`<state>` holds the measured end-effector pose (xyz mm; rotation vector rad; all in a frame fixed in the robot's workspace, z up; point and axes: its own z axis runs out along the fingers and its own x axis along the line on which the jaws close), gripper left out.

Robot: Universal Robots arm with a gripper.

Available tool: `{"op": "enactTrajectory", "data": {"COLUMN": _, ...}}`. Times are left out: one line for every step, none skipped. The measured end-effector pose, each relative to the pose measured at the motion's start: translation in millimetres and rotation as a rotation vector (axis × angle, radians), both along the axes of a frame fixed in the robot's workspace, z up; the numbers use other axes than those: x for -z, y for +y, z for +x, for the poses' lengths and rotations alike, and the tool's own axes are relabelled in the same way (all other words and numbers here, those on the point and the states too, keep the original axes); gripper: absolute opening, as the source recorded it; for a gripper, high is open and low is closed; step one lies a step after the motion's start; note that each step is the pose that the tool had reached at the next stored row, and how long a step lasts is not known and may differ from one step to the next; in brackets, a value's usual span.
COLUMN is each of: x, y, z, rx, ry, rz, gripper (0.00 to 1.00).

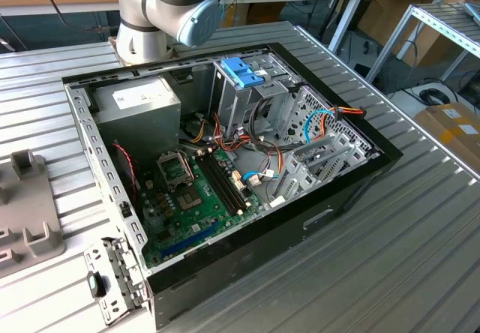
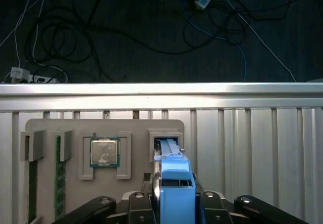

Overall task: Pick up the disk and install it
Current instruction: 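Pick up the disk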

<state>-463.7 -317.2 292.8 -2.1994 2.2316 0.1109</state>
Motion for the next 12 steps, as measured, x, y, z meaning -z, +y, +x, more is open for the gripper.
{"op": "enactTrajectory", "data": {"x": 0.0, "y": 0.0, "z": 0.0, "rx": 0.0, "ry": 0.0, "rz": 0.0, "gripper": 0.37}}
{"op": "enactTrajectory", "data": {"x": 0.0, "y": 0.0, "z": 0.0, "rx": 0.0, "ry": 0.0, "rz": 0.0, "gripper": 0.37}}
{"op": "enactTrajectory", "data": {"x": 0.0, "y": 0.0, "z": 0.0, "rx": 0.0, "ry": -0.0001, "rz": 0.0, "gripper": 0.37}}
{"op": "enactTrajectory", "data": {"x": 0.1, "y": 0.0, "z": 0.0, "rx": 0.0, "ry": -0.0001, "rz": 0.0, "gripper": 0.37}}
{"op": "enactTrajectory", "data": {"x": 0.1, "y": 0.0, "z": 0.0, "rx": 0.0, "ry": 0.0, "rz": 0.0, "gripper": 0.37}}
{"op": "enactTrajectory", "data": {"x": 0.1, "y": 0.0, "z": 0.0, "rx": 0.0, "ry": 0.0, "rz": 0.0, "gripper": 0.37}}
{"op": "enactTrajectory", "data": {"x": 0.1, "y": 0.0, "z": 0.0, "rx": 0.0, "ry": -0.0001, "rz": 0.0, "gripper": 0.37}}
{"op": "enactTrajectory", "data": {"x": 0.1, "y": 0.0, "z": 0.0, "rx": 0.0, "ry": -0.0003, "rz": 0.0001, "gripper": 0.37}}
{"op": "enactTrajectory", "data": {"x": -0.2, "y": 0.0, "z": 0.0, "rx": 0.0, "ry": -0.0006, "rz": 0.0003, "gripper": 0.37}}
{"op": "enactTrajectory", "data": {"x": -0.8, "y": 0.0, "z": 0.0, "rx": 0.0, "ry": -0.0003, "rz": 0.0002, "gripper": 0.37}}
{"op": "enactTrajectory", "data": {"x": -1.3, "y": 0.0, "z": 0.0, "rx": 0.0, "ry": -0.0001, "rz": 0.0, "gripper": 0.37}}
{"op": "enactTrajectory", "data": {"x": -1.9, "y": 0.0, "z": 0.0, "rx": 0.0, "ry": -0.0001, "rz": 0.0, "gripper": 0.37}}
